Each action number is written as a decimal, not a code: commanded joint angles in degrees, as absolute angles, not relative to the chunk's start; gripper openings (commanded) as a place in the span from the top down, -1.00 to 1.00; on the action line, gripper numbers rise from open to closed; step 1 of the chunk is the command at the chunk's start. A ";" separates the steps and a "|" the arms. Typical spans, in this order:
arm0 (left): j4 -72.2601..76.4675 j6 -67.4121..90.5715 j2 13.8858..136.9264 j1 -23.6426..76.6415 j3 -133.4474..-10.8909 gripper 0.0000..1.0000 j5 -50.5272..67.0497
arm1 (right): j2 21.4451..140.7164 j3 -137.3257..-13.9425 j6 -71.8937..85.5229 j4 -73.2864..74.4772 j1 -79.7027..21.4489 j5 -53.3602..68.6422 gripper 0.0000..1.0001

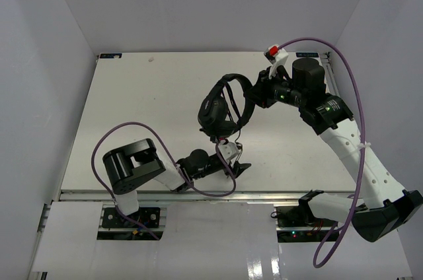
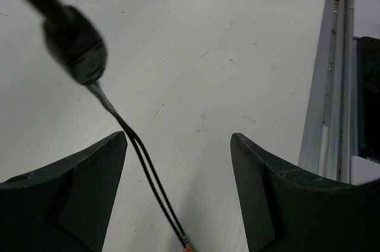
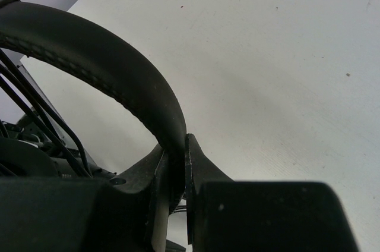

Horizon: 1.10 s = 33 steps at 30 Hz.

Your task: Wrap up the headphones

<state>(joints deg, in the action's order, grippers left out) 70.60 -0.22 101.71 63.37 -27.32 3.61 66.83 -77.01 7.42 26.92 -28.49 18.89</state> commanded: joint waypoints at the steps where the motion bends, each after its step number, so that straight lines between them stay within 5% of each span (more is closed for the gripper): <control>1: 68.50 1.97 105.42 63.19 -32.36 -0.61 12.24 | 65.24 -77.87 10.11 23.14 -28.13 21.27 0.85; 5: 68.36 2.11 106.52 63.19 -33.02 -0.43 9.29 | 64.69 -77.78 10.19 23.20 -28.10 21.51 0.85; 10: 68.86 2.52 106.29 63.11 -31.98 0.35 6.41 | 64.43 -77.78 10.27 23.19 -28.05 21.51 0.85; 17: 70.05 2.88 105.15 62.93 -29.26 0.86 5.25 | 63.49 -77.63 9.56 23.48 -27.77 21.37 0.85; 26: 70.66 3.90 93.86 57.85 -15.41 0.97 7.61 | 60.54 -75.52 -6.77 27.23 -27.51 35.63 0.85; 33: 49.40 2.50 76.63 47.06 -13.89 0.97 16.03 | 60.37 -74.41 -24.08 39.46 -27.84 45.28 0.85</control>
